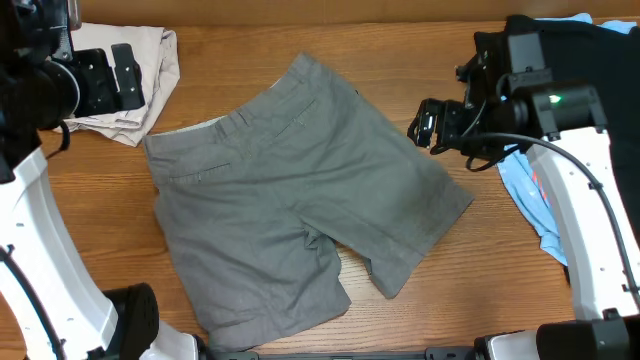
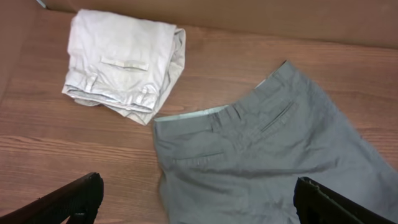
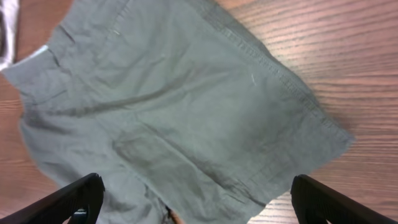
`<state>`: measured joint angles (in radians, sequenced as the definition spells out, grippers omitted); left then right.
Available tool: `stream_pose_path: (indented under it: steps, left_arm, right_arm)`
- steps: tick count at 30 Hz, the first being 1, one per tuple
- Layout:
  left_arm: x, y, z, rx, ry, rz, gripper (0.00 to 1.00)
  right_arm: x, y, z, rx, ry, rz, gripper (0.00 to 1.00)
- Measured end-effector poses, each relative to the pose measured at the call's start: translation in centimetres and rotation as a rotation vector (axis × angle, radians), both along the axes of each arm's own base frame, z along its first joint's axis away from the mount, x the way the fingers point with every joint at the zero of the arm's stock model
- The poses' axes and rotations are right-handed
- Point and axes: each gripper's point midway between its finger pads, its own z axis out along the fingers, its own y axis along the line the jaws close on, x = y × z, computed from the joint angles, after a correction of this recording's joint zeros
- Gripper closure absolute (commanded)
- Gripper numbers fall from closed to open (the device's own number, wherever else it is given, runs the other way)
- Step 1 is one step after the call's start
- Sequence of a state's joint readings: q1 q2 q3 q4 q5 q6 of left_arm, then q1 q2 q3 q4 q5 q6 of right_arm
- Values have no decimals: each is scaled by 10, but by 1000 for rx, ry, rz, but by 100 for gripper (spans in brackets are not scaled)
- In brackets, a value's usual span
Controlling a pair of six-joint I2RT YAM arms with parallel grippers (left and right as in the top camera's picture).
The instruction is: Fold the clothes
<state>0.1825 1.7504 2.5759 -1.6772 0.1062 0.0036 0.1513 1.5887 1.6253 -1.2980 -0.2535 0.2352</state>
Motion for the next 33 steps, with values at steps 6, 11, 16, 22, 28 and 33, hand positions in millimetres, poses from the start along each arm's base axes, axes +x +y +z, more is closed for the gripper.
stream_pose_path:
  steps: [6, 11, 16, 22, 28, 33]
  left_arm:
    - [18, 3, -24, -16, 74, -2, 1]
    - [38, 5, -47, -28, 127, -7, 1]
    - [69, -2, -80, -38, 191, -36, 0]
    - [94, -35, -105, -33, 228, -117, 0]
    - [102, -65, -113, -3, 235, -179, 0]
    - [105, -69, -119, 7, 245, -186, 0]
  right_arm:
    - [8, 4, -34, 10, -10, 17, 0]
    - [21, 12, -60, 42, -69, 57, 0]
    - [26, 15, -87, 47, -50, 77, 0]
    - [29, 15, -132, 27, 59, 85, 0]
    - [1, 3, -174, -31, 242, 59, 0]
    - [-5, -1, -179, -50, 270, 39, 0]
